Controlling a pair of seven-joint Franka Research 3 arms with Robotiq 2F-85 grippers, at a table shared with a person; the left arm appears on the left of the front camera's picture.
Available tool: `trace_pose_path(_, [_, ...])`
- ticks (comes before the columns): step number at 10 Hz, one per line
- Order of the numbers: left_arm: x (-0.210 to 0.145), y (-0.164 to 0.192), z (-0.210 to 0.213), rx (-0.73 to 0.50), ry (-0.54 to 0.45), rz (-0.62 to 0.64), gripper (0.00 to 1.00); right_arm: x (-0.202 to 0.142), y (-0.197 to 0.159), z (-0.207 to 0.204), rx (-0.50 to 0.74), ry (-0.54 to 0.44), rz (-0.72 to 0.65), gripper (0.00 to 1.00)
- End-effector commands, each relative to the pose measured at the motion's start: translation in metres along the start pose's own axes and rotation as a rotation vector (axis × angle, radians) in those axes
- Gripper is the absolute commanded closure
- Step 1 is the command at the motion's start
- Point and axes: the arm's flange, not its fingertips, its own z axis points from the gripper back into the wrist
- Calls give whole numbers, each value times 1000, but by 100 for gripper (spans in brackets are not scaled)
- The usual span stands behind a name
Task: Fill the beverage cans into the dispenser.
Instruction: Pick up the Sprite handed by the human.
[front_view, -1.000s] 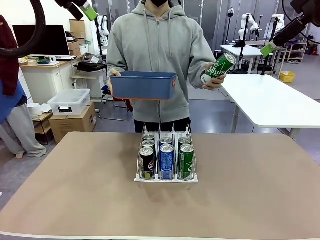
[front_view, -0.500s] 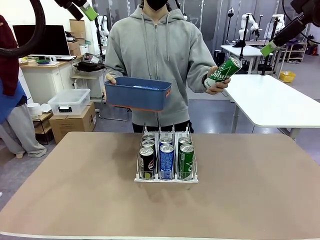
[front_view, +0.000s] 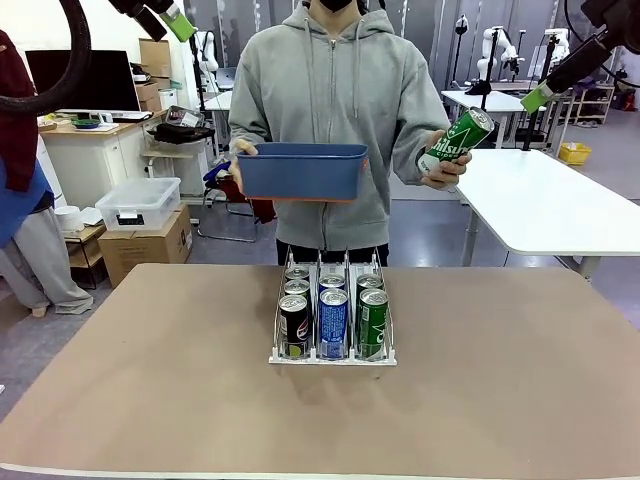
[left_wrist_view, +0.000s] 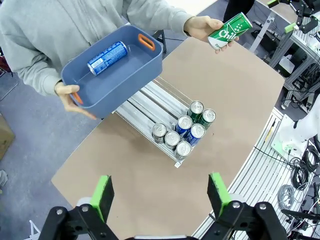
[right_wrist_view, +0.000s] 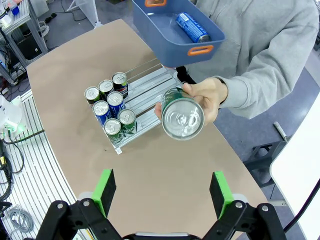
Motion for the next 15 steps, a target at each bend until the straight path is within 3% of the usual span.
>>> trace_pose_path(1, [-4, 1, 1, -19, -7, 2, 0, -1, 0, 0, 10, -7, 2, 0])
trace_pose_path(15, [-4, 1, 1, -19, -7, 2, 0, -1, 0, 0, 10, -7, 2, 0])
